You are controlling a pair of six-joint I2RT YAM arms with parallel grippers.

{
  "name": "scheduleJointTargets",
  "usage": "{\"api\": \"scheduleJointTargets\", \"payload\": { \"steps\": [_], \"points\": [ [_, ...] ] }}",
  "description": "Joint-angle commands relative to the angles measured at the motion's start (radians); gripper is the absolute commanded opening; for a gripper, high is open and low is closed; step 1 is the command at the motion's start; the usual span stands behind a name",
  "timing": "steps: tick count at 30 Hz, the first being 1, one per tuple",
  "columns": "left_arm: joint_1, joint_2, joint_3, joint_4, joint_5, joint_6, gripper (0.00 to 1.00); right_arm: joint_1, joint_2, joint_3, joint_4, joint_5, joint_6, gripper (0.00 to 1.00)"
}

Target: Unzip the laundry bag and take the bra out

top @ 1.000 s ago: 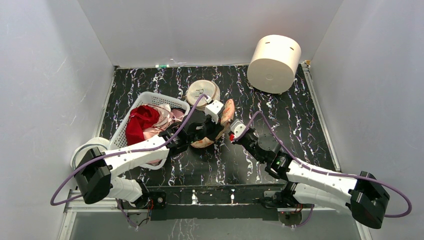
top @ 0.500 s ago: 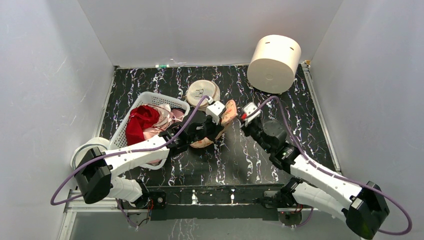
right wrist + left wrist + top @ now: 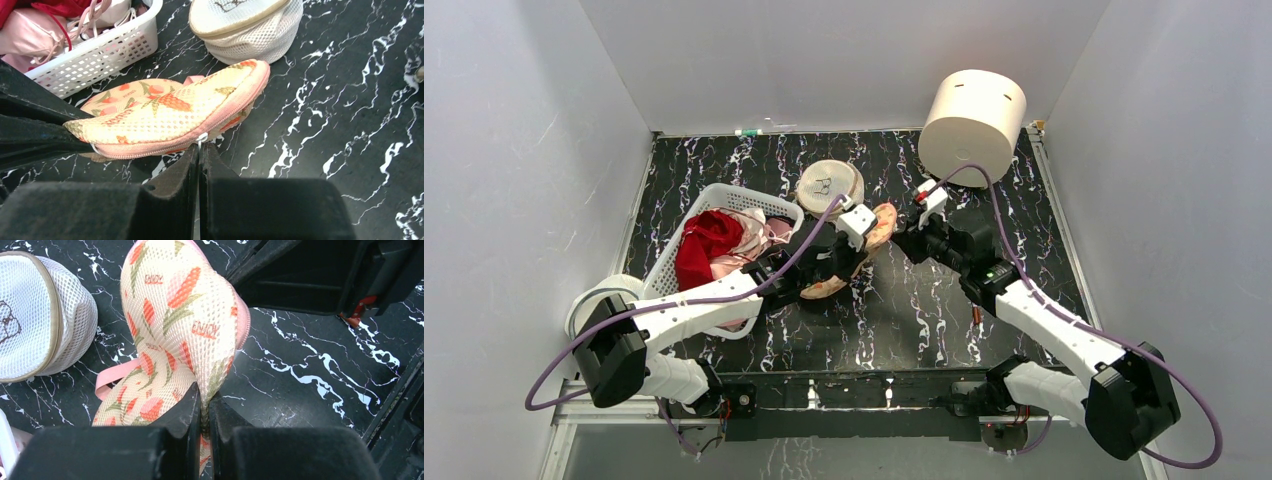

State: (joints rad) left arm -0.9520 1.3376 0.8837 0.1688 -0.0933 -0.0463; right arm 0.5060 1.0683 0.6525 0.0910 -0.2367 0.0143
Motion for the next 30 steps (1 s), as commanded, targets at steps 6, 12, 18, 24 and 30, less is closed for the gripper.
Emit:
{"api": "scheduleJointTargets", "payload": {
  "steps": [6,12,18,24,30],
  "points": [
    [-0.001,-0.006,0.035,-0.004,-0.005,0.051,0.09,-0.001,-0.118,-0.112,0.088,-0.029,0.199,0.0],
    [-0.005,-0.049,0.011,0.03,0.059,0.056,0.51,-0.001,-0.155,-0.138,0.101,-0.141,0.18,0.0],
    [-0.01,-0.021,0.104,-0.036,0.251,0.003,0.77,-0.001,-0.147,-0.127,0.126,-0.282,0.2,0.0],
    [-0.017,0.062,0.18,-0.163,0.176,-0.02,0.74,-0.001,-0.155,-0.128,0.138,-0.305,0.213,0.0],
    [-0.019,0.056,0.172,-0.186,0.098,-0.03,0.71,-0.001,-0.169,-0.132,0.123,-0.319,0.22,0.0]
  ]
}}
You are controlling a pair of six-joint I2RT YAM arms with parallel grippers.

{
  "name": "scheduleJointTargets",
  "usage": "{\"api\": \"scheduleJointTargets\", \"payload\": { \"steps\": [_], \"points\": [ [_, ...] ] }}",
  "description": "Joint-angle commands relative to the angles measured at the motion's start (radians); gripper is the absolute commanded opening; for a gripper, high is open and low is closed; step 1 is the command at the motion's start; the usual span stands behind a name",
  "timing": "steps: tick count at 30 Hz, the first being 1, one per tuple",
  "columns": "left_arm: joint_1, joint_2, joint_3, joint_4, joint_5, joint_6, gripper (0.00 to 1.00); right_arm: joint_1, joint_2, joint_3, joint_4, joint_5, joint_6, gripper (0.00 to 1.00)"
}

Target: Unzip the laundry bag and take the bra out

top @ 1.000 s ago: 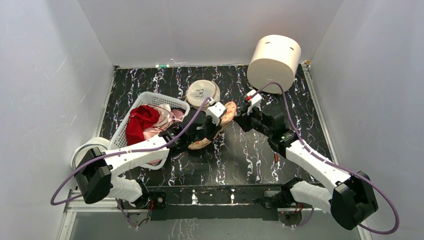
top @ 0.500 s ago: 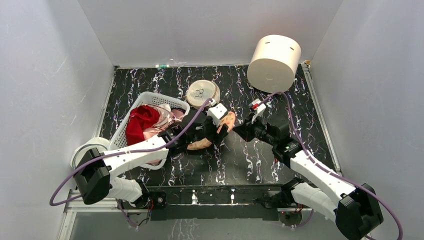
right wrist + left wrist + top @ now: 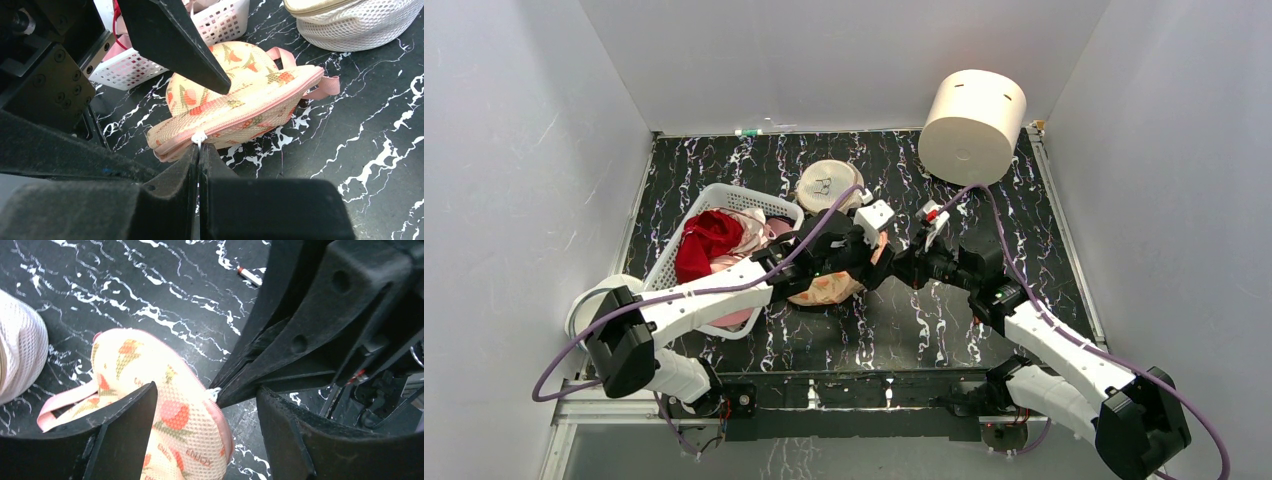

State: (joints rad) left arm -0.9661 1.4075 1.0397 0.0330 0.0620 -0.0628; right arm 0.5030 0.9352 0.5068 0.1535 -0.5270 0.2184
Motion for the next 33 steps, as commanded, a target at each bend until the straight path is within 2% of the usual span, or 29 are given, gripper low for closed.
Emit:
{"api": "scheduleJointTargets", "payload": {
  "steps": [1,4,13,15,21,33],
  "points": [
    [-0.004,-0.019,0.01,-0.054,-0.066,-0.015,0.74,0.002,-0.04,0.012,0.059,-0.026,0.016,0.0],
    [-0.003,-0.035,-0.019,-0.049,-0.076,-0.021,0.78,0.002,-0.044,0.014,0.05,-0.023,0.014,0.0],
    [-0.004,-0.064,-0.08,-0.02,-0.035,-0.029,0.81,0.001,-0.026,0.052,0.003,-0.015,-0.008,0.0],
    [-0.004,-0.055,-0.081,-0.004,-0.051,-0.028,0.76,0.002,-0.024,0.055,-0.002,-0.021,-0.008,0.0],
    [-0.004,-0.014,-0.032,-0.041,-0.102,-0.007,0.49,0.002,-0.017,0.073,-0.042,-0.006,-0.021,0.0],
    [-0.004,-0.093,-0.091,-0.091,0.012,0.034,0.08,0.001,0.034,0.093,-0.07,0.164,-0.029,0.0]
  ]
}}
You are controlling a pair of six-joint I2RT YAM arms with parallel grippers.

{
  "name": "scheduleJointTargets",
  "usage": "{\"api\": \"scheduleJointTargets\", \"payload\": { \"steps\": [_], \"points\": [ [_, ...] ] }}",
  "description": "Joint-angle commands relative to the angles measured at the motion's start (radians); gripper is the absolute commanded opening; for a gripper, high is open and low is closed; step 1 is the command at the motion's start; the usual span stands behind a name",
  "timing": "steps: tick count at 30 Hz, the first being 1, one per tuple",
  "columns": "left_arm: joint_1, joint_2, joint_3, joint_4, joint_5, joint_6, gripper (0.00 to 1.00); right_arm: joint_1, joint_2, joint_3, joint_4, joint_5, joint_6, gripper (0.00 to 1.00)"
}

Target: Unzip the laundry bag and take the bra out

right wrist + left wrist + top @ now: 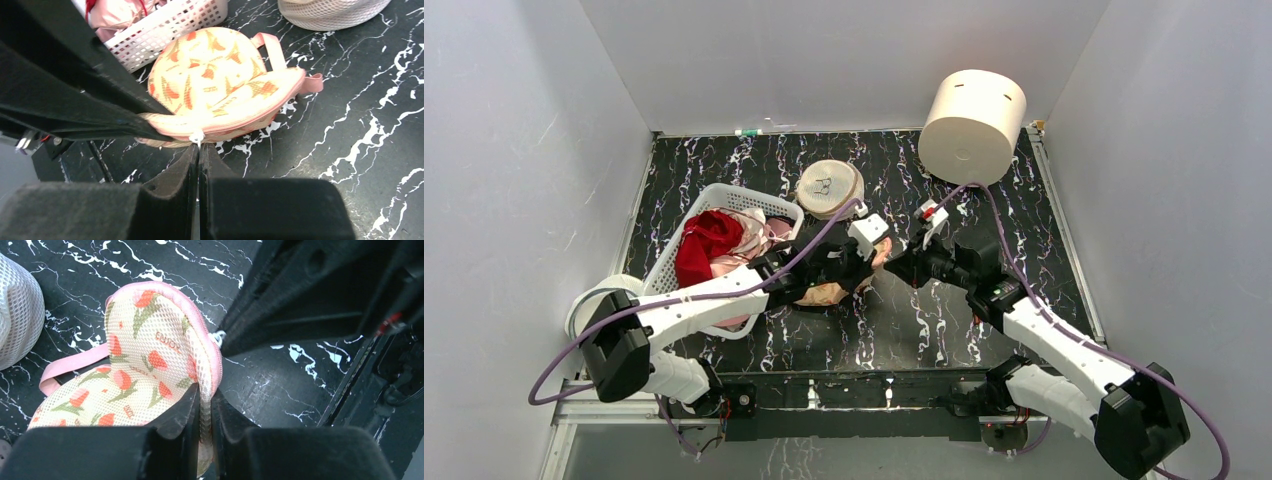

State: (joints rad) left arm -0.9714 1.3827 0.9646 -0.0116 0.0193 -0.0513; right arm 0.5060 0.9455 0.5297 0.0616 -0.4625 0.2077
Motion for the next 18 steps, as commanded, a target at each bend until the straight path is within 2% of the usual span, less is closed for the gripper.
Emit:
{"api": "scheduleJointTargets", "payload": {
  "steps": [1,3,10,14,18],
  "points": [
    [0.001,-0.071,-0.021,-0.049,0.074,0.022,0.05,-0.001,0.033,0.074,0.019,0.112,-0.016,0.0],
    [0.002,-0.077,-0.036,-0.04,0.111,0.023,0.0,-0.003,0.053,0.071,0.027,0.127,-0.011,0.0],
    [0.001,-0.11,-0.093,-0.001,0.167,-0.007,0.0,-0.065,0.116,0.074,0.014,0.163,0.01,0.0],
    [0.001,-0.098,-0.124,0.019,0.193,-0.056,0.0,-0.147,0.167,0.046,0.095,0.01,0.055,0.0],
    [0.002,-0.053,-0.129,0.02,0.223,-0.106,0.0,-0.153,0.189,0.063,0.047,-0.059,0.045,0.0]
  ]
}}
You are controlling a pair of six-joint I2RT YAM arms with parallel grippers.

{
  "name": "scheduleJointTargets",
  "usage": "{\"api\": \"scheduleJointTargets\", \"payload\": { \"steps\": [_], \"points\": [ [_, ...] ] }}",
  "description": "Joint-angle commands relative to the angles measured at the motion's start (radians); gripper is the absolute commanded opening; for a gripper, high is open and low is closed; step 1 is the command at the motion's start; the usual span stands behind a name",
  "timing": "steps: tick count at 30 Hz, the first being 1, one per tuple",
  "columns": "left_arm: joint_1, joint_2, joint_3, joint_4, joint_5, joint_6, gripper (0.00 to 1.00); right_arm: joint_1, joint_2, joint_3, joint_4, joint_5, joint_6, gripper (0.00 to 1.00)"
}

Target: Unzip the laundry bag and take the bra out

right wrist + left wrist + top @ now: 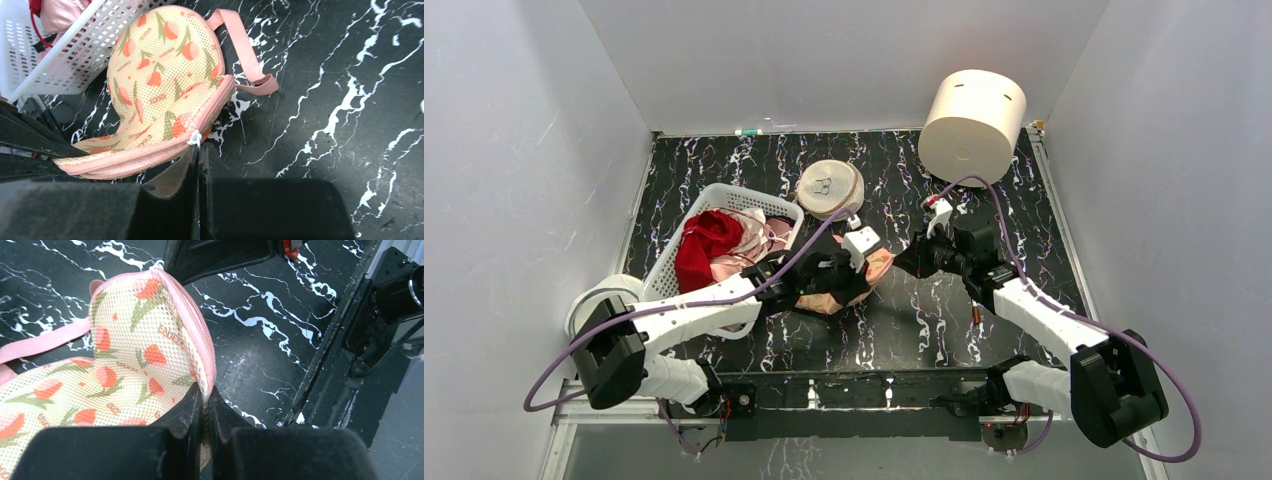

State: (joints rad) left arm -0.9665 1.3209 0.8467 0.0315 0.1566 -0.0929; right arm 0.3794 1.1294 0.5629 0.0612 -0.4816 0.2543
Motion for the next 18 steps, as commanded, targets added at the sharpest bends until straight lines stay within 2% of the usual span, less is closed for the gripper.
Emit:
{"api": "scheduleJointTargets", "payload": {
  "steps": [1,4,7,9,12,18],
  "points": [
    [-0.004,0.017,-0.01,-0.022,0.095,-0.073,0.0,-0.027,-0.004,0.029,0.038,-0.059,-0.007,0.0],
    [-0.003,0.041,-0.001,-0.018,0.138,-0.085,0.12,-0.027,-0.049,0.0,0.036,-0.093,0.007,0.0],
    [-0.003,0.043,0.025,-0.036,0.167,-0.089,0.37,-0.026,-0.082,-0.03,0.04,-0.157,0.037,0.0],
    [-0.003,0.043,0.044,-0.041,0.182,-0.087,0.48,-0.025,-0.101,-0.047,0.038,-0.182,0.053,0.0],
    [-0.016,0.076,0.098,-0.081,0.182,-0.067,0.52,-0.025,-0.131,-0.056,0.014,-0.191,0.06,0.0],
    [-0.046,0.138,0.177,-0.117,0.103,-0.056,0.71,-0.025,-0.163,-0.057,0.004,-0.215,0.074,0.0]
  ]
}}
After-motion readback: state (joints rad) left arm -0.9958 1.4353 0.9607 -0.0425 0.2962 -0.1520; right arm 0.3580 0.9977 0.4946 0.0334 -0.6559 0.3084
